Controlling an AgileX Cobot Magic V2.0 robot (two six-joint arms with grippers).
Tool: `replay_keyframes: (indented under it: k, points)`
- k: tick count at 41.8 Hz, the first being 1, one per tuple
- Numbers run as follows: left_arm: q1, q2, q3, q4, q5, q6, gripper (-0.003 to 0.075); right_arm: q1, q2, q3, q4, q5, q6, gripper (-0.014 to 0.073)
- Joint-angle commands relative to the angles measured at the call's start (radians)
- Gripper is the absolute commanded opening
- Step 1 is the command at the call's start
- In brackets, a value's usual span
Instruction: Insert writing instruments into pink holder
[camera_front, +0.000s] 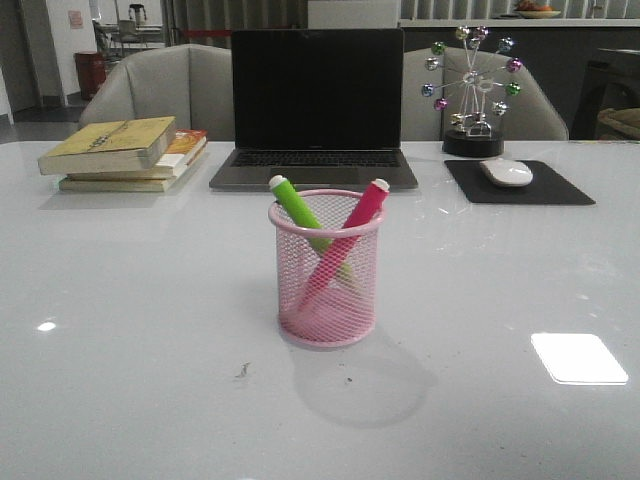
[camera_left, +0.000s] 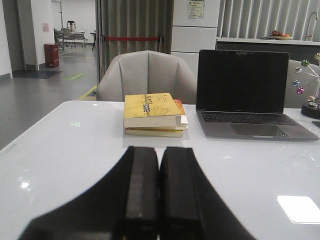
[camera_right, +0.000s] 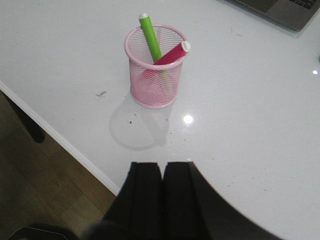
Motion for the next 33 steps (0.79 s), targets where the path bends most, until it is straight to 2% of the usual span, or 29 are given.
replay_keyframes:
  k: [1, 33]
  points:
    - [-0.016, -0.019, 0.001, -0.011, -0.088, 0.002, 0.0097, -0.001, -0.001, -0.028, -0.013, -0.070, -0.009, 0.0058]
    - [-0.025, -0.019, 0.001, -0.011, -0.088, 0.002, 0.0097, -0.001, -0.001, -0.028, -0.013, -0.070, -0.009, 0.0058]
